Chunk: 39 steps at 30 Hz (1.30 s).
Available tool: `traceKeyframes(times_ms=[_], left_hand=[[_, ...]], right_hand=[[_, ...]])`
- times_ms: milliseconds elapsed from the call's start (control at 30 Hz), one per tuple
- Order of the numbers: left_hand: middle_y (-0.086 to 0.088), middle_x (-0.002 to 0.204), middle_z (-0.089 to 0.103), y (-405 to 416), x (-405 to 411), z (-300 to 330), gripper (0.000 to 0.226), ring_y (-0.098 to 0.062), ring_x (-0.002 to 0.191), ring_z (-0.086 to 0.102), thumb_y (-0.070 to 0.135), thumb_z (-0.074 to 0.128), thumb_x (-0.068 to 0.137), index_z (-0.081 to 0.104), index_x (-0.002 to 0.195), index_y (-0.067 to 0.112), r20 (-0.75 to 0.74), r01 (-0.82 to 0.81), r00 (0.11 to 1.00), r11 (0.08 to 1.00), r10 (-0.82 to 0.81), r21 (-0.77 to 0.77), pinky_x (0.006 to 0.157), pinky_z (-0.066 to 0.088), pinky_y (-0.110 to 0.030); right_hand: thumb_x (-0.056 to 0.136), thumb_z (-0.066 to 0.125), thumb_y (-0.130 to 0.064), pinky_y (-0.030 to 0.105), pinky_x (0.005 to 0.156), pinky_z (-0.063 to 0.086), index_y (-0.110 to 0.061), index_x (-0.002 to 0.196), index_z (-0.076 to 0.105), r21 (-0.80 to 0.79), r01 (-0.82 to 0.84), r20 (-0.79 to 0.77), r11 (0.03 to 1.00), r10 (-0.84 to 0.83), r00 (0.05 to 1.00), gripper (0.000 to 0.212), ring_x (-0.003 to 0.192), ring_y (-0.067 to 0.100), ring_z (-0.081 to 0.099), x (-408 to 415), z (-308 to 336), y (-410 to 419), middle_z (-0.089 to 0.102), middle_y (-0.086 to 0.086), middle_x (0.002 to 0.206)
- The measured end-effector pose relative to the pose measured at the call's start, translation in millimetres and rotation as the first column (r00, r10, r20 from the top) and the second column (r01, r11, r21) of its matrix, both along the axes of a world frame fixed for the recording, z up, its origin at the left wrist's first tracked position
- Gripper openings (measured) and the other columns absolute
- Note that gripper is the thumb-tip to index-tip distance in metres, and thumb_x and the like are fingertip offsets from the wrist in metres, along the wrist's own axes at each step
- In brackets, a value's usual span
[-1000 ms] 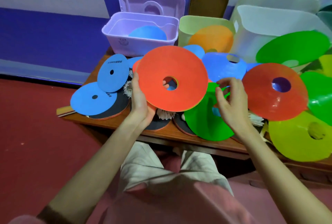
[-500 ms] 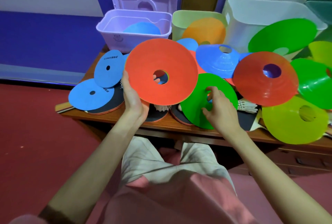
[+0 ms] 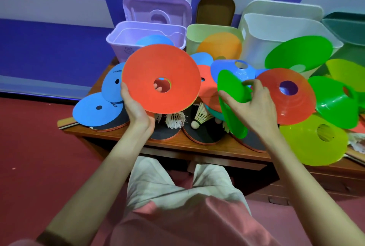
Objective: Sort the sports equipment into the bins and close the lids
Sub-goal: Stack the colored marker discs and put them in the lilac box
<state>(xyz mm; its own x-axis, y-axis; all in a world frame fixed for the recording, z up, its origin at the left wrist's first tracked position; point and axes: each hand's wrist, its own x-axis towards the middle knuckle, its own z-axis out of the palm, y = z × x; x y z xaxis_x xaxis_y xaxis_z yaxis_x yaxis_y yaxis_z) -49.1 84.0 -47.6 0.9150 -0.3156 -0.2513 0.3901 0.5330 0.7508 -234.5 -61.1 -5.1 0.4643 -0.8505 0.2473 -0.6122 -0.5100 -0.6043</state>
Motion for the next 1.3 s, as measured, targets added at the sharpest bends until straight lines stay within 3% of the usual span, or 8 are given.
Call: traceKeyframes(times_ms=[233,400,533,633,800,933,1133,1300], left_hand=[[-0.017,0.117,0.065,-14,-1,10,0.056,-0.031,0.106,0.063,0.054,0.031,0.099,0.06,0.126,0.014,0.031,0.028,0.999,0.999,-0.028,0.018,0.089,0.055,-0.039],[-0.012,0.123,0.064,-24,0,12,0.054,-0.025,0.111,0.062,0.053,0.029,0.1,0.054,0.133,0.018,0.056,0.075,0.995,0.996,-0.077,0.041,0.075,0.058,-0.027],[-0.015,0.127,0.061,-28,5,9,0.059,-0.025,0.114,0.062,0.055,0.028,0.099,0.05,0.137,0.015,0.066,0.106,0.992,0.993,-0.11,0.056,0.081,0.057,-0.029],[-0.008,0.129,0.061,-29,5,9,0.055,-0.02,0.114,0.061,0.053,0.025,0.101,0.048,0.139,0.02,0.113,0.159,0.979,0.983,-0.168,0.091,0.096,0.05,-0.038],[-0.003,0.124,0.065,-33,2,12,0.046,-0.021,0.111,0.062,0.051,0.031,0.1,0.054,0.131,0.025,0.108,0.248,0.961,0.967,-0.253,0.064,0.098,0.048,-0.047],[-0.008,0.122,0.066,-39,1,13,0.045,-0.025,0.11,0.064,0.049,0.035,0.099,0.058,0.127,0.022,0.058,0.3,0.952,0.954,-0.3,0.013,0.097,0.049,-0.049],[-0.009,0.121,0.066,-46,6,11,0.046,-0.025,0.106,0.064,0.048,0.029,0.101,0.057,0.127,0.022,0.002,0.296,0.955,0.955,-0.296,0.008,0.087,0.053,-0.042],[-0.01,0.124,0.064,-48,17,9,0.053,-0.026,0.111,0.063,0.053,0.028,0.1,0.053,0.134,0.021,-0.034,0.241,0.97,0.97,-0.24,0.018,0.085,0.055,-0.042]], right_hand=[[0.06,0.072,-0.065,0.034,0.086,0.044,-0.025,0.129,0.042,-0.042,-0.101,0.104,0.994,0.105,0.989,0.085,0.109,0.015,0.049,15,22,-7,0.046,0.007,0.12],[0.073,0.041,-0.054,0.003,0.076,0.032,-0.02,0.132,0.044,-0.121,-0.302,0.404,0.946,0.325,0.855,0.068,0.09,0.005,0.042,24,23,-10,0.04,0.005,0.108],[0.082,0.035,-0.045,0.023,0.098,0.037,-0.03,0.113,0.056,0.06,-0.452,0.639,0.89,0.314,0.702,0.04,0.109,0.005,0.049,41,22,-10,0.059,0.002,0.113],[0.099,0.03,-0.029,0.014,0.081,0.046,-0.026,0.087,0.061,0.321,-0.511,0.727,0.798,0.139,0.673,0.034,0.082,-0.004,0.061,56,26,-11,0.07,-0.019,0.079],[0.093,0.039,-0.03,0.031,0.062,0.027,-0.02,0.065,0.033,0.198,-0.283,0.401,0.938,0.186,0.897,0.031,0.062,0.013,0.033,81,2,-24,0.034,-0.004,0.062],[0.092,0.051,-0.018,0.034,0.088,0.029,0.001,0.096,0.056,-0.156,-0.137,0.229,0.978,0.171,0.958,0.02,0.102,0.033,0.042,87,-24,-32,0.046,0.016,0.105],[0.092,0.039,-0.028,0.038,0.102,0.031,-0.006,0.126,0.05,-0.116,-0.133,0.292,0.984,0.162,0.943,0.042,0.114,0.032,0.041,88,-32,-60,0.042,0.02,0.12],[0.082,0.052,-0.016,0.038,0.1,0.028,-0.003,0.133,0.045,-0.103,-0.098,-0.064,0.99,0.092,0.994,0.053,0.12,0.041,0.041,80,-41,-109,0.04,0.023,0.135]])
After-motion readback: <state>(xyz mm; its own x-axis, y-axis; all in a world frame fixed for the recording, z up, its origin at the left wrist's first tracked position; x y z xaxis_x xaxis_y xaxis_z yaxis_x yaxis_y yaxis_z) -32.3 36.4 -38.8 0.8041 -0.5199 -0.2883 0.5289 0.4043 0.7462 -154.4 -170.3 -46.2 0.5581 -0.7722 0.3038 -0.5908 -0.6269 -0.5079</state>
